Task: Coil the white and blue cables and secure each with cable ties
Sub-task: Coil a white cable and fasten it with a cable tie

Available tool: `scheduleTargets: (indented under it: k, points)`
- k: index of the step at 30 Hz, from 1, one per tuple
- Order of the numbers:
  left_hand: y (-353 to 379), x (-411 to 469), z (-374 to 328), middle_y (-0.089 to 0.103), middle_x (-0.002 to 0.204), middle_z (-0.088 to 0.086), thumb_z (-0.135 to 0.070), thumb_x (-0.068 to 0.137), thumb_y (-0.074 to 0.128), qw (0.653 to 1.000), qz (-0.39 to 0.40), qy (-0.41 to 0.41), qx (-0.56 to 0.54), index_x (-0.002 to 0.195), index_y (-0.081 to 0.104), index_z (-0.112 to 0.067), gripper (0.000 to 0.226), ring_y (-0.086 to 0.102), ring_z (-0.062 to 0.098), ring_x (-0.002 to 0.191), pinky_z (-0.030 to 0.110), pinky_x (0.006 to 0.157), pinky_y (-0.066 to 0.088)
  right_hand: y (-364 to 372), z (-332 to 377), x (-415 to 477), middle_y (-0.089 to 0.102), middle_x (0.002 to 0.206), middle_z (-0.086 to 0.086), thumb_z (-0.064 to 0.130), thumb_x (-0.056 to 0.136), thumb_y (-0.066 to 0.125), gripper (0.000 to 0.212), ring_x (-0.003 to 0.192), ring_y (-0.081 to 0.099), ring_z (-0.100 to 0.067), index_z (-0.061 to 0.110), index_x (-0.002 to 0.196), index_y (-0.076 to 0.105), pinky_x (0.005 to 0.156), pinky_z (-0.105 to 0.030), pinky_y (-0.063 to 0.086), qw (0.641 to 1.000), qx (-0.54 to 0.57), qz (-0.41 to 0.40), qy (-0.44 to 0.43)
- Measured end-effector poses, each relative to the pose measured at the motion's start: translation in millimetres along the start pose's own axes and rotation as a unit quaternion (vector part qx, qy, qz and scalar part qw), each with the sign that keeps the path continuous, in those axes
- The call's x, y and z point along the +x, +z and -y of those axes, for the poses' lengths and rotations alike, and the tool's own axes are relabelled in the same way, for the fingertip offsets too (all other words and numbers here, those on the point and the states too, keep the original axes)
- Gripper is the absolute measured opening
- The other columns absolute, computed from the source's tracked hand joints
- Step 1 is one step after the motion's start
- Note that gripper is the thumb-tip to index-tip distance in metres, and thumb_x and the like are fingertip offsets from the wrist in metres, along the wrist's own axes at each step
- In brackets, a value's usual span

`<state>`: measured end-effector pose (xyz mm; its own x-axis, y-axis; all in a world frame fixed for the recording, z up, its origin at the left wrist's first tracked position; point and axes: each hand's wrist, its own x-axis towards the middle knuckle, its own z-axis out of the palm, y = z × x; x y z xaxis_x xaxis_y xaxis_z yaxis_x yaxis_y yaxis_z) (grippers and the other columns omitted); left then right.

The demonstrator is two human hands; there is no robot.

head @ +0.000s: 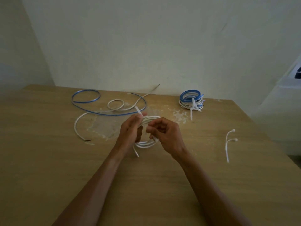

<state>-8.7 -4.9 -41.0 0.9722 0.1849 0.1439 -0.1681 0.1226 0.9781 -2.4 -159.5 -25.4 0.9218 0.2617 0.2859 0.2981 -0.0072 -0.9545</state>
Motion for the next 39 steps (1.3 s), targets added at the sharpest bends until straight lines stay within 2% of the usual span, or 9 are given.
scheduleTargets:
  k: [6,9,14,18,21,24,27,34,39]
  points:
    - [-2.0,-4.2,-7.2,0.057,0.058,-0.004,-0.024,0.103,0.056,0.994,-0.063,0.076,0.041,0.102,0.078,-0.019,0.023,0.047,0.008,0.046,0.024,0.048,0.038,-5.6,5.3,-6.6,0.073,0.102,-0.018,-0.008,0.095,0.055,0.025,0.091,0.071,-0.025,-0.003,0.116,0.068,0.084,-0.033,0.058,0.992,0.086,0.092,0.020]
    - [-1.6,-9.9,-10.4,0.076,0.088,-0.007,-0.025,0.102,0.058,0.970,-0.060,0.179,0.156,0.108,0.077,-0.016,0.021,0.071,0.006,0.082,0.024,0.072,0.054,-1.6,6.5,-8.6,0.070,0.085,-0.016,0.012,0.095,0.064,0.018,0.072,0.064,-0.021,-0.001,0.104,0.072,0.066,-0.029,0.055,0.998,0.043,0.050,-0.016]
    - [-0.4,-4.7,-2.8,0.074,0.108,-0.007,-0.023,0.096,0.068,0.931,-0.054,0.265,0.243,0.112,0.076,-0.019,0.018,0.068,0.002,0.102,0.019,0.084,0.053,-5.6,11.2,-7.8,0.062,0.069,0.007,0.022,0.100,0.054,0.025,0.061,0.048,-0.014,0.005,0.095,0.072,0.054,-0.026,0.041,0.997,0.065,0.019,-0.047]
    - [-2.4,-3.4,-2.8,0.076,0.104,-0.005,-0.021,0.095,0.069,0.947,-0.081,0.232,0.207,0.111,0.077,-0.012,0.020,0.070,0.002,0.097,0.019,0.083,0.054,-10.7,11.7,-6.3,0.071,0.085,-0.003,0.014,0.103,0.052,0.022,0.070,0.064,-0.017,0.005,0.099,0.071,0.059,-0.025,0.050,0.999,0.013,0.004,-0.030]
    - [-10.4,1.0,-6.9,0.078,0.095,-0.007,-0.024,0.096,0.068,0.975,-0.128,0.138,0.122,0.111,0.077,-0.015,0.020,0.071,-0.002,0.085,0.017,0.077,0.056,-16.6,1.6,-6.9,0.071,0.080,0.002,0.011,0.101,0.054,0.020,0.060,0.061,-0.006,0.019,0.094,0.070,0.056,-0.021,0.047,0.979,-0.182,-0.041,-0.081]
    - [-16.5,5.1,-6.5,0.076,0.077,-0.006,-0.023,0.096,0.066,0.987,-0.150,0.039,0.033,0.114,0.076,-0.013,0.022,0.048,-0.003,0.046,0.015,0.049,0.040,-19.6,-5.5,-9.8,0.071,0.092,0.007,0.000,0.094,0.058,0.036,0.073,0.068,-0.010,0.024,0.119,0.067,0.065,-0.023,0.056,0.965,-0.238,0.053,-0.098]
    - [-17.8,3.0,-5.1,0.075,0.069,-0.004,-0.023,0.096,0.066,0.990,-0.137,0.029,0.026,0.116,0.075,-0.014,0.023,0.038,0.000,0.043,0.022,0.046,0.035,-9.2,-3.7,-12.2,0.073,0.099,0.005,0.006,0.089,0.072,0.035,0.084,0.071,-0.010,0.022,0.120,0.070,0.075,-0.031,0.061,0.972,-0.196,0.111,-0.068]
    - [-3.9,-5.3,-5.1,0.077,0.104,-0.002,-0.019,0.094,0.070,0.949,-0.077,0.232,0.199,0.121,0.073,-0.016,0.027,0.071,0.006,0.097,0.028,0.086,0.057,3.3,4.4,-11.5,0.071,0.089,-0.006,0.007,0.089,0.072,0.016,0.069,0.064,-0.013,0.007,0.105,0.073,0.051,-0.025,0.051,0.994,-0.022,-0.044,-0.095]
    - [7.7,-13.8,-3.3,0.076,0.101,0.002,-0.024,0.096,0.068,0.883,-0.080,0.351,0.302,0.113,0.076,-0.012,0.022,0.073,0.013,0.089,0.035,0.076,0.059,2.2,12.0,-14.6,0.074,0.075,-0.003,0.011,0.084,0.079,0.022,0.059,0.066,-0.010,0.012,0.105,0.072,0.054,-0.023,0.053,0.979,0.004,-0.182,-0.087]
